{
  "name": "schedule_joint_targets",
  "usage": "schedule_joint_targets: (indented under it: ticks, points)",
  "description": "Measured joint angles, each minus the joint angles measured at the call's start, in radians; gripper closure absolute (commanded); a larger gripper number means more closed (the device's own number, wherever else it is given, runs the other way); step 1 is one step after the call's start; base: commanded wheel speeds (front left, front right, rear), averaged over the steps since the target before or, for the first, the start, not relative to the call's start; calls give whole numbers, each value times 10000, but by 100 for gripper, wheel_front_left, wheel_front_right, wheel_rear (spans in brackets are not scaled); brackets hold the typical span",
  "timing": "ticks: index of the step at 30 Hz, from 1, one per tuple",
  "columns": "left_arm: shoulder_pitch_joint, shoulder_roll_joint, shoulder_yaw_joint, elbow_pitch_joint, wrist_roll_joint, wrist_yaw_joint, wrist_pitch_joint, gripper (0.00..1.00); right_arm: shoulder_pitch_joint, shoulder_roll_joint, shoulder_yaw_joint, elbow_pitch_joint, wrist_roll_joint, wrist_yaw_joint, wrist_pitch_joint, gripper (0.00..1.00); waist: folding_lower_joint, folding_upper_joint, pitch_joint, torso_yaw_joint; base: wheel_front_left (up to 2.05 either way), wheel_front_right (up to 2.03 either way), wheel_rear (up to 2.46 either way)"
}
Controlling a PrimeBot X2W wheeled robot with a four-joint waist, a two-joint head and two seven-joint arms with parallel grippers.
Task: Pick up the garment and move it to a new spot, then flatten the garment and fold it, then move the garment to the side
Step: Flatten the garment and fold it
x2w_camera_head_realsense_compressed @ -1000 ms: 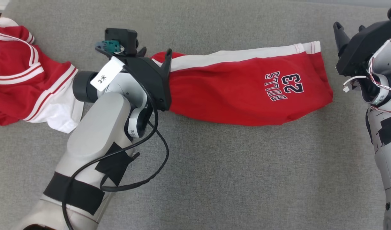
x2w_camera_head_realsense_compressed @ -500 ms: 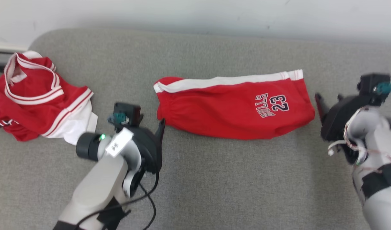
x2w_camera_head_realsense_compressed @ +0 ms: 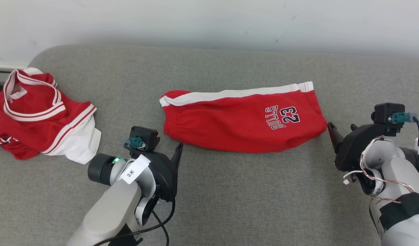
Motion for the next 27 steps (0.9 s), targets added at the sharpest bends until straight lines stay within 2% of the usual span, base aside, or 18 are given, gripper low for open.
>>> schedule_joint_targets:
  ticks: [11,21,22,23,27]
  points:
    - [-660,-134,-69,40,92,13,73,0,-519,6,-86,23,113,-90,174,0,1,2,953,166,0,0,0]
    - [-822,-213,-186,318,102,-96,71,0,-715,48,-73,408,182,-161,349,0,2,2,1302,328,0,0,0]
    - [-825,-221,-184,322,102,-173,71,0,-727,48,-63,424,196,-159,380,11,2,2,1316,329,0,0,0]
    - [-827,-224,-190,328,102,-180,71,0,-762,48,-48,443,217,-155,420,40,1,2,1330,331,0,0,0]
    - [-828,-234,-209,364,102,-267,59,0,-870,52,6,485,253,-148,456,78,2,2,1358,337,0,0,0]
